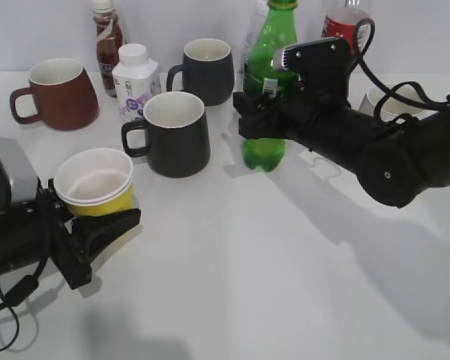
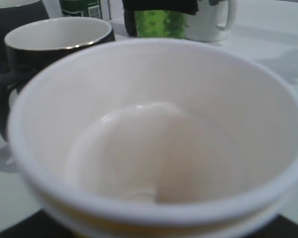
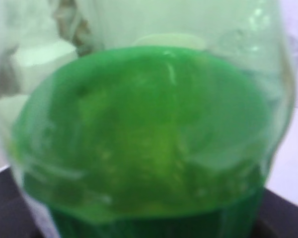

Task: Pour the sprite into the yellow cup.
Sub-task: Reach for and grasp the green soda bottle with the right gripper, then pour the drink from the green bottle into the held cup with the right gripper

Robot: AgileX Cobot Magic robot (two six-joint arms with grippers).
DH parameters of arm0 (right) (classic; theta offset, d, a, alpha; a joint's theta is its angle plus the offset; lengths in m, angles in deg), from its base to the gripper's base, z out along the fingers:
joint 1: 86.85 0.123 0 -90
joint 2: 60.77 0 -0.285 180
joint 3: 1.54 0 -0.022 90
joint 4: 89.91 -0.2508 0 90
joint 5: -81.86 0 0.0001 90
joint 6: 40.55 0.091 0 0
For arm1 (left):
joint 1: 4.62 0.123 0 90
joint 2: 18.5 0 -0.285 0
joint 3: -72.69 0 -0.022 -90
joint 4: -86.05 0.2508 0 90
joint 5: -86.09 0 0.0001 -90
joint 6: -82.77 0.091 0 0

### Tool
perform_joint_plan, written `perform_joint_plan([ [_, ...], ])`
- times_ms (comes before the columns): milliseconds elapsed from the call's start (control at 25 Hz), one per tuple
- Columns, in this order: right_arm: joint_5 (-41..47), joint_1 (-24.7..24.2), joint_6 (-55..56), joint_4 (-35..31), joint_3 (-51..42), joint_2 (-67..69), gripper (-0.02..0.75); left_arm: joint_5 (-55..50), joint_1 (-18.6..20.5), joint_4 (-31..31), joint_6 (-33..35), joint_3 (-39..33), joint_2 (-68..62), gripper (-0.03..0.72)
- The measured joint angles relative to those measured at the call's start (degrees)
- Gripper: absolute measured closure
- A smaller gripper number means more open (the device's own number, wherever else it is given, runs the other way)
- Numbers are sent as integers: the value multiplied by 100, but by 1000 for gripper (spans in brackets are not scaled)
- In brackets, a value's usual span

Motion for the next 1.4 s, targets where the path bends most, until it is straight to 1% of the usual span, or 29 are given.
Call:
perform_joint_plan([
  [80, -7, 0, 0, 4, 0, 5, 300, 0, 0, 58, -16, 0, 0, 282],
  [280, 24, 0, -111, 144, 0, -15, 301, 0, 0, 115, -93, 0, 0, 282],
  [400, 233, 0, -416, 190, 0, -137, 301, 0, 0, 146, -156, 10, 0, 282],
  [520, 396, 0, -812, 377, -8, -325, 301, -7, -27, 299, -417, 151, 0, 282],
  [600, 404, 0, -1059, 720, -8, -475, 301, -7, -167, 315, -526, 312, 0, 282],
  [680, 404, 0, -1233, 1074, -8, -640, 301, -50, -385, 328, -551, 532, 0, 282],
  [800, 509, 0, -1611, 1483, -8, -822, 301, -440, -811, 321, -573, 850, 0, 282],
  [920, 737, 0, -2338, 1653, -8, -896, 301, -873, -1217, 210, -631, 1092, 0, 282],
  [1000, 839, 0, -2886, 1667, -8, -896, 301, -1049, -1386, 148, -759, 1213, -5, 283],
  [1120, 1000, 0, -3542, 1701, -8, -896, 301, -1152, -1498, -34, -811, 1289, -5, 284],
  [1240, 1103, 0, -4110, 1718, -8, -896, 301, -1212, -1506, -184, -825, 1309, -8, 284],
  [1400, 1110, 0, -4883, 1718, -8, -896, 301, -1313, -1506, -213, -829, 1307, -12, 284],
])
